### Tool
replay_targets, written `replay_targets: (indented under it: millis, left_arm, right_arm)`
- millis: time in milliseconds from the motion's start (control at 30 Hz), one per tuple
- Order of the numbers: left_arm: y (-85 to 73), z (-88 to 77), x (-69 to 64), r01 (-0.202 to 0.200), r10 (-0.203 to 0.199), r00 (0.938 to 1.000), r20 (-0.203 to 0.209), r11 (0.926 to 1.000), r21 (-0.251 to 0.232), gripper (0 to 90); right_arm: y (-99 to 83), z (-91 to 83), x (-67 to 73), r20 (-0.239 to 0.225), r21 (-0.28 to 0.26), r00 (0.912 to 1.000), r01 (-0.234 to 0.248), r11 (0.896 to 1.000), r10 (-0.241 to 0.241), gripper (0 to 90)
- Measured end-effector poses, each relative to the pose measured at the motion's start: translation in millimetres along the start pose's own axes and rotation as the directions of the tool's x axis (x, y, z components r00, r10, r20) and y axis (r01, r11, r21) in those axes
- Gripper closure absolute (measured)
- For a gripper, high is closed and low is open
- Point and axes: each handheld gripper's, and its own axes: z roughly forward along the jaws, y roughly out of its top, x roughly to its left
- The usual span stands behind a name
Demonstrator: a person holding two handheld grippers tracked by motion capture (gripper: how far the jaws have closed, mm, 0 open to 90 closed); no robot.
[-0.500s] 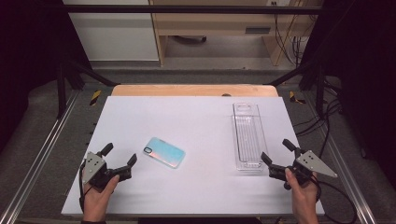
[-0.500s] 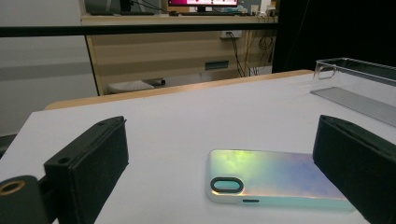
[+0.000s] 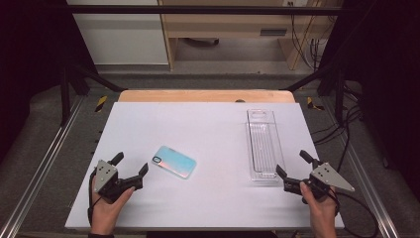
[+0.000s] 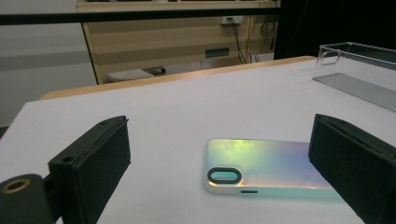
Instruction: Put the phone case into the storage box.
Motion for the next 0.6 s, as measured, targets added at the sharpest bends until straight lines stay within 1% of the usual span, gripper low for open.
replay_targets:
  millis: [33,100,167,200,267,300,333,367,400,433,467,500,533,567,600]
  left_arm:
    - [-0.2,1.0,-0.4,0.005,-0.005,1.0,-0.005,1.0,0.005,5.3]
    - [0.5,2.3,-2.6,0.012,-0.012,0.9999,-0.003,0.9999,0.006,5.2]
    - [1.1,2.3,-4.4,0.009,-0.009,0.9999,0.004,1.0,0.003,5.2]
    - [1.0,2.5,-4.7,0.018,-0.018,0.9998,0.011,0.9998,0.002,5.4]
    - [0.9,3.3,-4.1,0.02,-0.02,0.9998,0.009,0.9998,0.006,9.7]
    - [1.0,3.4,-3.3,0.02,-0.02,0.9998,0.007,0.9998,0.011,9.7]
    - [1.5,4.0,-2.1,0.024,-0.024,0.9997,0.003,0.9996,0.015,11.9]
    - [3.0,6.3,0.8,0.025,-0.025,0.9997,0.0,0.9993,0.028,19.3]
    - [3.0,6.3,0.8,0.025,-0.025,0.9997,0.0,0.9993,0.028,23.8]
    - [3.9,8.1,2.6,0.039,-0.038,0.9993,-0.005,0.9986,0.035,28.2]
    - [4.6,9.4,3.7,0.041,-0.041,0.9992,-0.005,0.9984,0.039,31.7]
    - [7.2,14.0,7.1,0.039,-0.039,0.9992,-0.011,0.9971,0.066,37.4]
    - [7.2,14.0,7.1,0.039,-0.039,0.9992,-0.011,0.9971,0.066,41.1]
    - [9.0,17.7,9.5,0.047,-0.046,0.9988,-0.015,0.9959,0.077,44.9]
    - [10.0,20.0,11.1,0.05,-0.049,0.9987,-0.016,0.9952,0.084,44.9]
  right_arm:
    - [0.0,1.4,1.4,-0.003,0.003,0.9999,0.011,1.0,-0.011,3.5]
    - [0.0,1.2,1.7,-0.004,0.004,1.0,0.008,1.0,-0.008,3.5]
    - [0.0,0.2,2.0,-0.003,0.003,1.0,0.008,1.0,-0.008,3.4]
    - [0.1,-0.1,1.9,-0.003,0.001,1.0,0.005,1.0,-0.005,3.4]
    - [-0.4,0.0,1.4,-0.001,0.001,1.0,0.002,1.0,-0.002,3.4]
    - [-0.5,0.0,1.5,-0.002,0.0,1.0,0.003,1.0,-0.003,3.4]
    - [-0.3,-0.1,2.1,-0.002,0.002,1.0,0.001,1.0,-0.001,3.4]
    - [0.1,-0.5,3.0,-0.003,0.0,1.0,0.006,1.0,-0.006,3.5]
    - [0.1,-0.5,3.0,-0.003,0.0,1.0,0.006,1.0,-0.006,3.5]
    - [0.2,-0.6,3.1,-0.001,0.001,1.0,0.01,1.0,-0.01,3.5]
    - [0.2,-0.6,3.1,0.0,0.003,0.9999,0.01,1.0,-0.01,3.5]
    - [0.0,-0.4,2.8,0.002,0.002,1.0,0.009,1.0,-0.009,3.5]
    - [0.0,-0.4,2.8,0.002,0.002,1.0,0.009,1.0,-0.009,3.5]
    - [0.1,-0.4,2.5,0.006,0.002,1.0,0.008,1.0,-0.008,3.5]
    - [0.1,-0.4,2.5,0.006,0.002,1.0,0.008,1.0,-0.008,3.5]
